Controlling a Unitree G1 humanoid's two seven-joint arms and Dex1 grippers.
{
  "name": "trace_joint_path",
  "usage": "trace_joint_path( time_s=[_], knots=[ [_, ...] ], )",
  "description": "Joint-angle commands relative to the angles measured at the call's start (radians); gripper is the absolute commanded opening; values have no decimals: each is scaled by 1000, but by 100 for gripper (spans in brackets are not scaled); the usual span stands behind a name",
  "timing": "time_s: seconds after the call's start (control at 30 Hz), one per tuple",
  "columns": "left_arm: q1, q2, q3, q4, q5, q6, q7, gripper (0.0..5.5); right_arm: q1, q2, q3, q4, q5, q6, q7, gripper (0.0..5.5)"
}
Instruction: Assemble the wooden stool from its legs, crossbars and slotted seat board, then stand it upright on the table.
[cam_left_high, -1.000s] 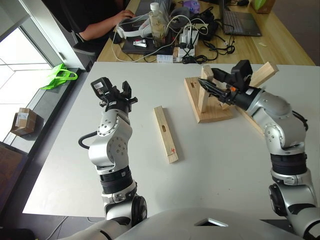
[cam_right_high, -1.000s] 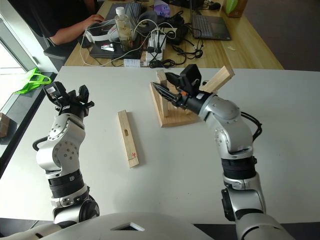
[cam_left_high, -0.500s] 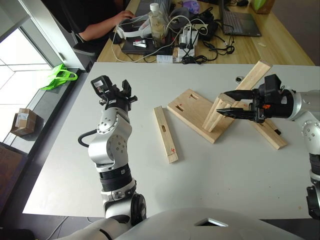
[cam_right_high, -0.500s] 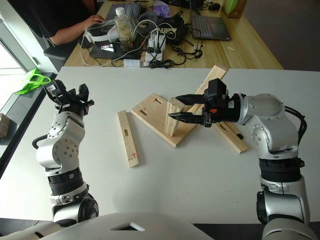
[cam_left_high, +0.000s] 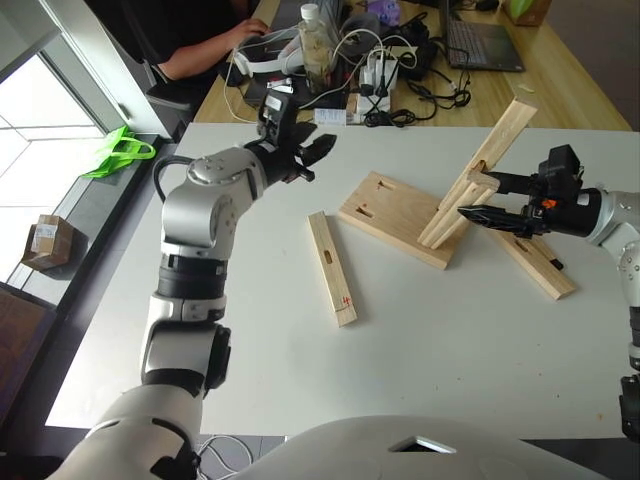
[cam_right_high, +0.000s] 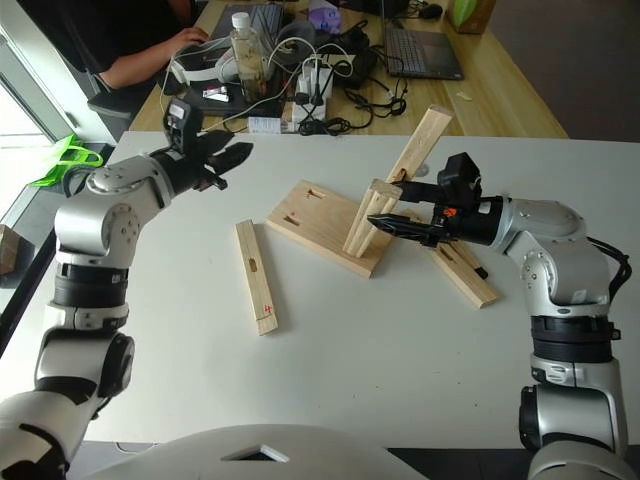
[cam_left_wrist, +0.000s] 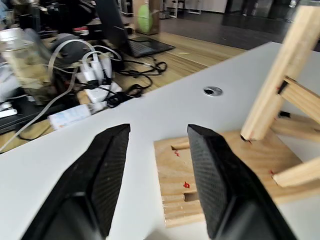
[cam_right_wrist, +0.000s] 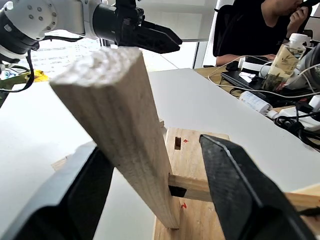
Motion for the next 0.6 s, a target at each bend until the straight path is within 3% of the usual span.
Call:
trace_joint_path(
  time_s=[0.03, 0.1, 0.27, 0.43, 0.6],
  knots=[
    [-95, -13, -74, 324, 81, -119, -123, 214, 44, -75, 98, 40, -156, -58, 10, 294],
    [-138, -44, -80, 507, 123, -197, -110, 214, 103, -77, 147, 27, -188, -80, 37, 294],
    [-230, -151, 12, 879, 137, -352, 4, 214, 203, 60, 190, 1, -152, -41, -24, 294],
    [-272, -197, 116, 1012, 107, -399, 34, 214, 251, 148, 321, -49, -204, -11, -77, 294],
    [-277, -205, 198, 1050, 67, -333, -52, 214, 166, 323, 401, 52, -360, -50, -317, 294]
  ],
)
